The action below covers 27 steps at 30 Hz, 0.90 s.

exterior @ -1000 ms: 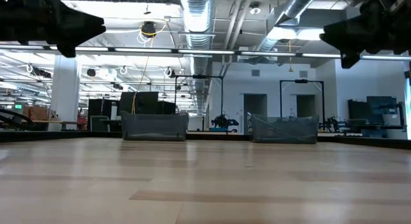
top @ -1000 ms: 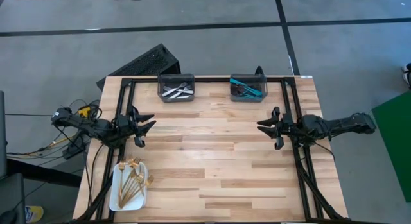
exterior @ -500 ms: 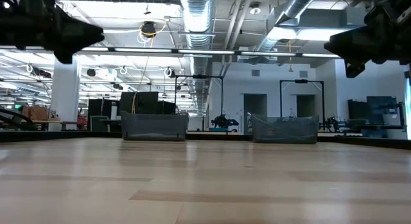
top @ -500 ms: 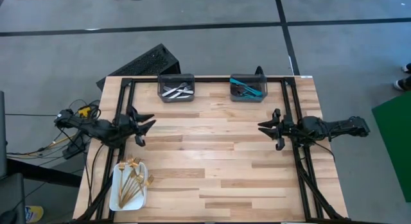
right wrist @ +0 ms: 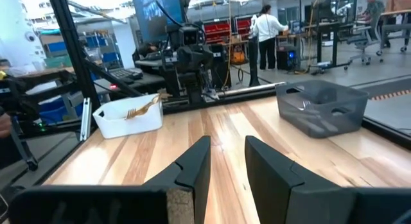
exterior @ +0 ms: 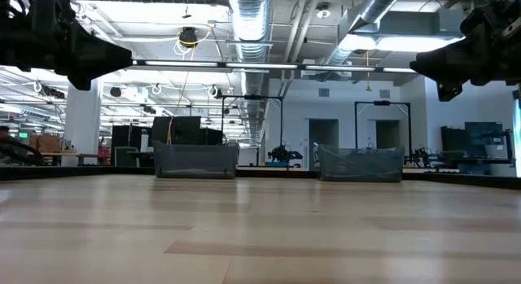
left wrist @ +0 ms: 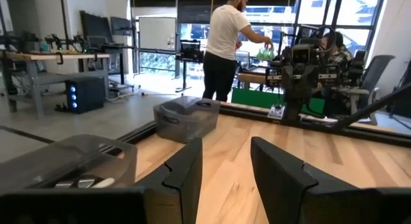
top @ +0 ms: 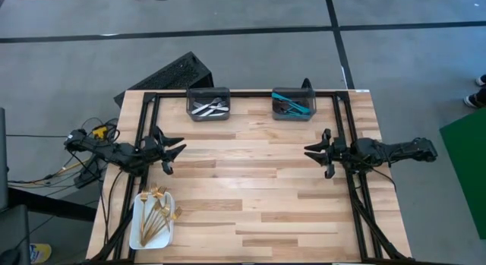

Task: Sort silverware by color (type)
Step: Return to Home Position

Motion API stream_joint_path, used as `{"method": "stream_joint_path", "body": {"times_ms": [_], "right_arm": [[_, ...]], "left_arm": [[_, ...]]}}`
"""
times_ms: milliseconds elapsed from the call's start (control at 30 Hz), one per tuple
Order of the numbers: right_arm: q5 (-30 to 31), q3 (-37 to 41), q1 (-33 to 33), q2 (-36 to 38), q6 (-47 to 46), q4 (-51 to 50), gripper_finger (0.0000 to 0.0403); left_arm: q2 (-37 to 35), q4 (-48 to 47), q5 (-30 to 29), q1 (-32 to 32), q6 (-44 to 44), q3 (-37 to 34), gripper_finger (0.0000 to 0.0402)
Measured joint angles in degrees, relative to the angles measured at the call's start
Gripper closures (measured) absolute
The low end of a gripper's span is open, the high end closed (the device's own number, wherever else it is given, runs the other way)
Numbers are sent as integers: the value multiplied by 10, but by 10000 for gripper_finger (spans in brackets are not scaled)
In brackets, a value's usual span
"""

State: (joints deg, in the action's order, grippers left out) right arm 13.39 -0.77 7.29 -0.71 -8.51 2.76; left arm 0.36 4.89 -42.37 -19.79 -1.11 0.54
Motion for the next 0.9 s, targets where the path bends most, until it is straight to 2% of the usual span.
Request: {"method": "stream_joint_path", "body": {"times_ms": [900], "right_arm": [[1, 0, 0, 0, 0, -6, 282]], "left_arm": [[0, 1, -3, 0, 9, -1, 281]]}}
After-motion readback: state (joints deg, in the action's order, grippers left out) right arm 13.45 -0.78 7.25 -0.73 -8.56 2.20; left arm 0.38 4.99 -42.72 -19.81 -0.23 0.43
